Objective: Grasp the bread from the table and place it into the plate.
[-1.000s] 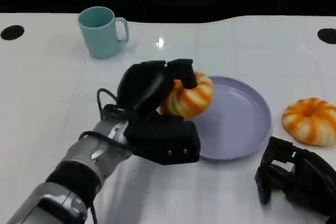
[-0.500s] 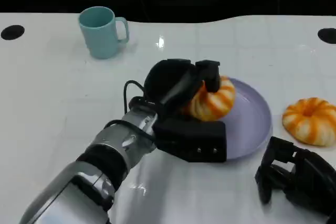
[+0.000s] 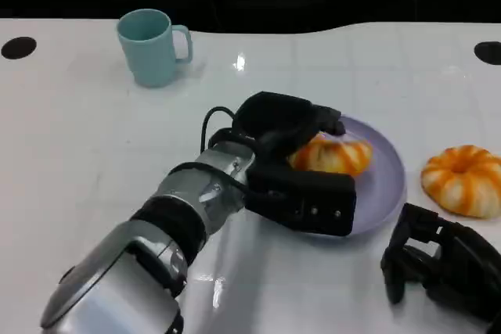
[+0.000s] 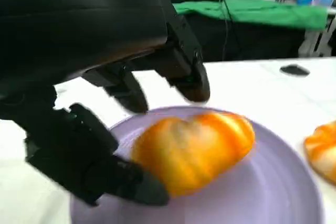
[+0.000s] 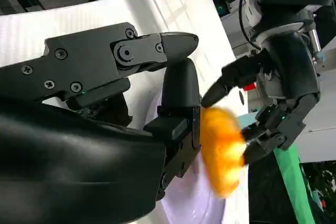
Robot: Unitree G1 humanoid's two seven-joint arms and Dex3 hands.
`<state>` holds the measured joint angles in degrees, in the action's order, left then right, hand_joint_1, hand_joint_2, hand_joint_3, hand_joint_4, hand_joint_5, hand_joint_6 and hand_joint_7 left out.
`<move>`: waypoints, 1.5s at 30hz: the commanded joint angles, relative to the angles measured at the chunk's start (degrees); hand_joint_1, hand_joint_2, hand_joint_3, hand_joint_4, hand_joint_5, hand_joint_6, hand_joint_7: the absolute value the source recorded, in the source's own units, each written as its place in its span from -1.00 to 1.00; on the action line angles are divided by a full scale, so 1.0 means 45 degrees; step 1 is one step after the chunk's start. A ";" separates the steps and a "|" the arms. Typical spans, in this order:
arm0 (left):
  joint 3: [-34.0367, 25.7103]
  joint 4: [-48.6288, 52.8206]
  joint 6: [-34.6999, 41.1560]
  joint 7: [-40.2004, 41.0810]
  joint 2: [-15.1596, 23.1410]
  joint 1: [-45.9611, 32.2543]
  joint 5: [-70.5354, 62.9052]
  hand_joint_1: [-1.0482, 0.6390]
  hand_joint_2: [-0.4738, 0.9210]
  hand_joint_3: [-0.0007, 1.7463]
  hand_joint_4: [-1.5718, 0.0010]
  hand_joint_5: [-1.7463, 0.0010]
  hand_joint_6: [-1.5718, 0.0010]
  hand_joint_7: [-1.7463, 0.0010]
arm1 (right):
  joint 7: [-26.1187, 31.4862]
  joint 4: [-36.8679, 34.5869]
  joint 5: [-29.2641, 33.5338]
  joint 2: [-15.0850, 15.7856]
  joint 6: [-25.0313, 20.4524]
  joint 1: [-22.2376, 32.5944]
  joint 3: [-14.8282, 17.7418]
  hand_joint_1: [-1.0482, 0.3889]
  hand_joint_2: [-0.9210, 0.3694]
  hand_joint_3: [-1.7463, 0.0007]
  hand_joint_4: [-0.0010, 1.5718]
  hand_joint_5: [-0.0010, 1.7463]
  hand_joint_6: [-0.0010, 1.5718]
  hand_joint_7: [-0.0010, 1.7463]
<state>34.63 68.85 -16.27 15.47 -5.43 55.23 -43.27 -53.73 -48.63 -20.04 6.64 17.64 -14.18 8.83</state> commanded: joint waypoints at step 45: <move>-0.7111 -0.7221 -0.3037 -1.1167 0.0975 -0.7396 1.4357 -0.67 1.00 -0.76 -0.07 -0.64 -0.09 -0.04 | 0.0130 0.0580 0.0068 0.0148 -0.0652 0.0483 0.0060 -0.34 -1.00 0.78 -0.04 1.00 -0.12 0.79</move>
<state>4.62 42.28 -36.50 -31.83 -1.21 25.87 16.10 -53.46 -46.12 -20.03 6.73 15.24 -13.12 8.99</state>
